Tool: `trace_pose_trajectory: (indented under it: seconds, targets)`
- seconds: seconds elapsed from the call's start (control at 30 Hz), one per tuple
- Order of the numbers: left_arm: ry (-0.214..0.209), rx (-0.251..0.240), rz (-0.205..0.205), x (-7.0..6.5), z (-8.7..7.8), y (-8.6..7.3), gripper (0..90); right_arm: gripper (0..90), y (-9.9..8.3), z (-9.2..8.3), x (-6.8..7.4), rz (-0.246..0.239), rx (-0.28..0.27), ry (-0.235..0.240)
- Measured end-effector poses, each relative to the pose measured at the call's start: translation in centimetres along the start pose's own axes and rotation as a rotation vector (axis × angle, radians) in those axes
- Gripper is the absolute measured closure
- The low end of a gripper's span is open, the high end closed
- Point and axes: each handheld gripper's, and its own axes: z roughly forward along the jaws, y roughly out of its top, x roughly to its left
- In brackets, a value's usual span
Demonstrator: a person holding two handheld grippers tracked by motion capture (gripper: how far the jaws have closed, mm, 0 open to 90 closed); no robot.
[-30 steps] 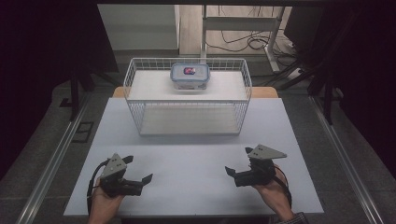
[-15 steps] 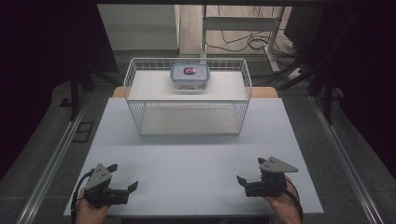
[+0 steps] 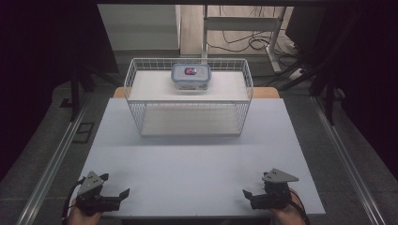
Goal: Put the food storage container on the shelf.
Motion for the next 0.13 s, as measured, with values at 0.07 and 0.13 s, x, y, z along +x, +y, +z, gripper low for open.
trace_pose_trajectory:
  seconds: [0.07,0.13]
  targets:
    - [0.003,0.004,0.013,-0.13,0.06,0.07,0.2,0.0,-0.1,0.17,-0.09,0.003,0.013,-0.002]
    - [0.008,0.007,0.018,-0.22,0.13,0.09,0.0,0.0,-0.16,0.31,-0.13,0.003,0.022,-0.005]
